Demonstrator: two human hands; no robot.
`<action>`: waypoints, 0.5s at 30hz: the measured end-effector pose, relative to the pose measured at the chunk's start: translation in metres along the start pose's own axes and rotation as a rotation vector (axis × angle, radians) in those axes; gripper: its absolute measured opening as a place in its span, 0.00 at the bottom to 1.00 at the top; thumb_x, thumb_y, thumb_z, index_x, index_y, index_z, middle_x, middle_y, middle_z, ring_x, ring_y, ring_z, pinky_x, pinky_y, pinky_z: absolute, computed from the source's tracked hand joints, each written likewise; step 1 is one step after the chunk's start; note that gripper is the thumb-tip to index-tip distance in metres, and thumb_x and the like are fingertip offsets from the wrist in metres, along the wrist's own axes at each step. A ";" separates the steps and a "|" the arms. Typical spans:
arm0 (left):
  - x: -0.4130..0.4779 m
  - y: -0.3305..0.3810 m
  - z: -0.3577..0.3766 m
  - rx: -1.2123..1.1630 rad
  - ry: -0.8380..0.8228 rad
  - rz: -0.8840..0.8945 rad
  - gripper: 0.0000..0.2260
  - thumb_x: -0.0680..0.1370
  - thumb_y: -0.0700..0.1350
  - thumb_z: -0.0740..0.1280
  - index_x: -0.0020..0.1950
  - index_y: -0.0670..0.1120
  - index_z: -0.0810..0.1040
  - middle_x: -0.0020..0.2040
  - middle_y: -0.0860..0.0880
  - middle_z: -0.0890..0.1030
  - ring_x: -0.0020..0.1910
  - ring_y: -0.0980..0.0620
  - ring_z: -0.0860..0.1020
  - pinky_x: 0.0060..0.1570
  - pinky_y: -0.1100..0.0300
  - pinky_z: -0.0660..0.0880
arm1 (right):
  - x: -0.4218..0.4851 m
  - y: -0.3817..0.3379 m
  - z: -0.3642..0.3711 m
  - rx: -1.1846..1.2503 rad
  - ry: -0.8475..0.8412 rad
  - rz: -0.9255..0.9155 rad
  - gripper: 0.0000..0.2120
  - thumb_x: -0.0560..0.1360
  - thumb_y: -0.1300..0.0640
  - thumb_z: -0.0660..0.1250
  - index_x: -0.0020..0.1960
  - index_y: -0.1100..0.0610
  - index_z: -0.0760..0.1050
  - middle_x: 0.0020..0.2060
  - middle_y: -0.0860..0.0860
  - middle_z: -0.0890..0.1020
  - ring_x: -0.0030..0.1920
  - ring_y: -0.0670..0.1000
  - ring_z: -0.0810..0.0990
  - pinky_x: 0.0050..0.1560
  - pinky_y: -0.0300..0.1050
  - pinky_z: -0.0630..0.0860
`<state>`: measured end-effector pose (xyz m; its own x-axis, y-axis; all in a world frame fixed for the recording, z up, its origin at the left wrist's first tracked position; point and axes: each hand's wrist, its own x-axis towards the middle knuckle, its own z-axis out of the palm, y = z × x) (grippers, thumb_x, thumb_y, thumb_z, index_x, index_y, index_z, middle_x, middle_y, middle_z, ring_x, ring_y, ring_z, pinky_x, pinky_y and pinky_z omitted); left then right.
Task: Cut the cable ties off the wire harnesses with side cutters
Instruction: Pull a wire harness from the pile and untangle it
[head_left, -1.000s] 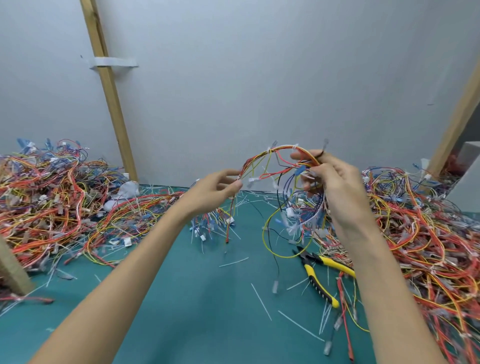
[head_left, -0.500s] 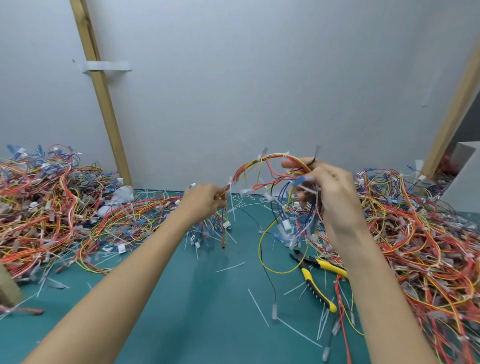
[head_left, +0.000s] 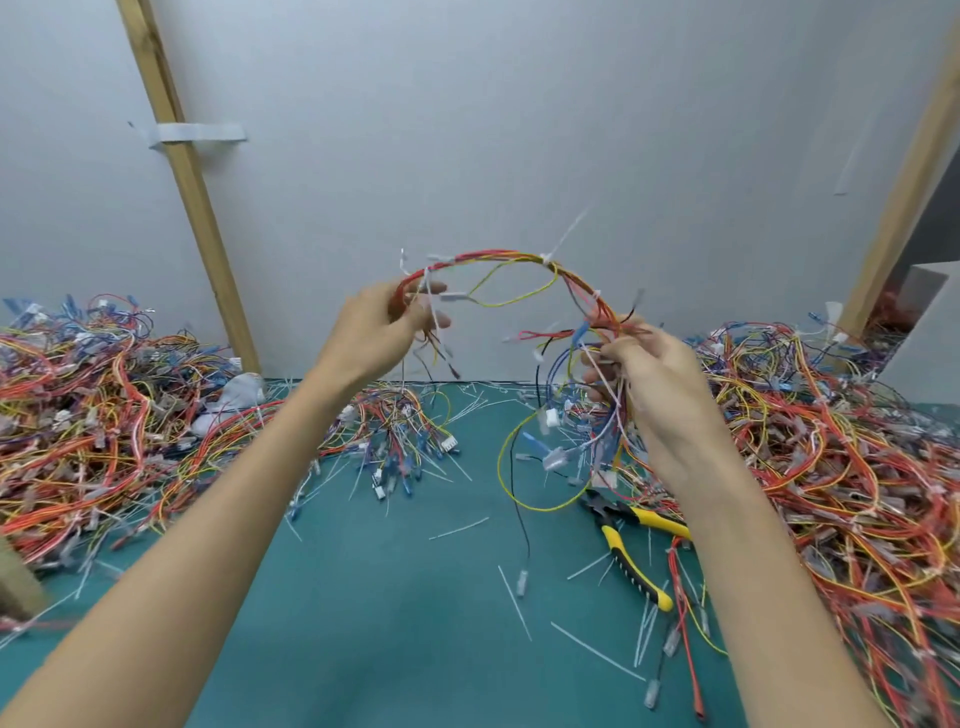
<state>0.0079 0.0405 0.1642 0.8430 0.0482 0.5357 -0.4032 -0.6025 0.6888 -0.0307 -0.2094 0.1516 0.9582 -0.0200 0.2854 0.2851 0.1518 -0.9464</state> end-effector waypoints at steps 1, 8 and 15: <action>-0.008 0.001 0.002 -0.151 -0.061 -0.033 0.10 0.82 0.39 0.61 0.61 0.45 0.77 0.42 0.46 0.85 0.38 0.54 0.84 0.44 0.64 0.78 | 0.001 0.000 -0.001 0.087 -0.008 0.023 0.13 0.80 0.68 0.57 0.48 0.56 0.77 0.35 0.52 0.79 0.32 0.46 0.78 0.33 0.38 0.75; -0.065 -0.020 0.025 -0.757 -0.224 -0.291 0.17 0.77 0.48 0.64 0.65 0.46 0.73 0.48 0.43 0.85 0.34 0.49 0.83 0.39 0.59 0.80 | 0.011 0.017 -0.008 0.262 -0.004 0.074 0.11 0.81 0.67 0.59 0.46 0.59 0.78 0.33 0.49 0.83 0.33 0.45 0.81 0.29 0.36 0.77; -0.112 -0.054 0.052 -0.866 -0.270 -0.587 0.14 0.82 0.48 0.57 0.62 0.43 0.74 0.46 0.44 0.85 0.29 0.48 0.81 0.32 0.60 0.69 | -0.002 0.091 -0.005 0.063 -0.028 0.327 0.08 0.81 0.67 0.60 0.51 0.59 0.77 0.49 0.57 0.81 0.30 0.47 0.82 0.29 0.39 0.80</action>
<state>-0.0459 0.0265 0.0416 0.9945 -0.0952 -0.0436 0.0646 0.2305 0.9709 -0.0069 -0.2003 0.0638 0.9974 0.0669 -0.0268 -0.0401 0.2067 -0.9776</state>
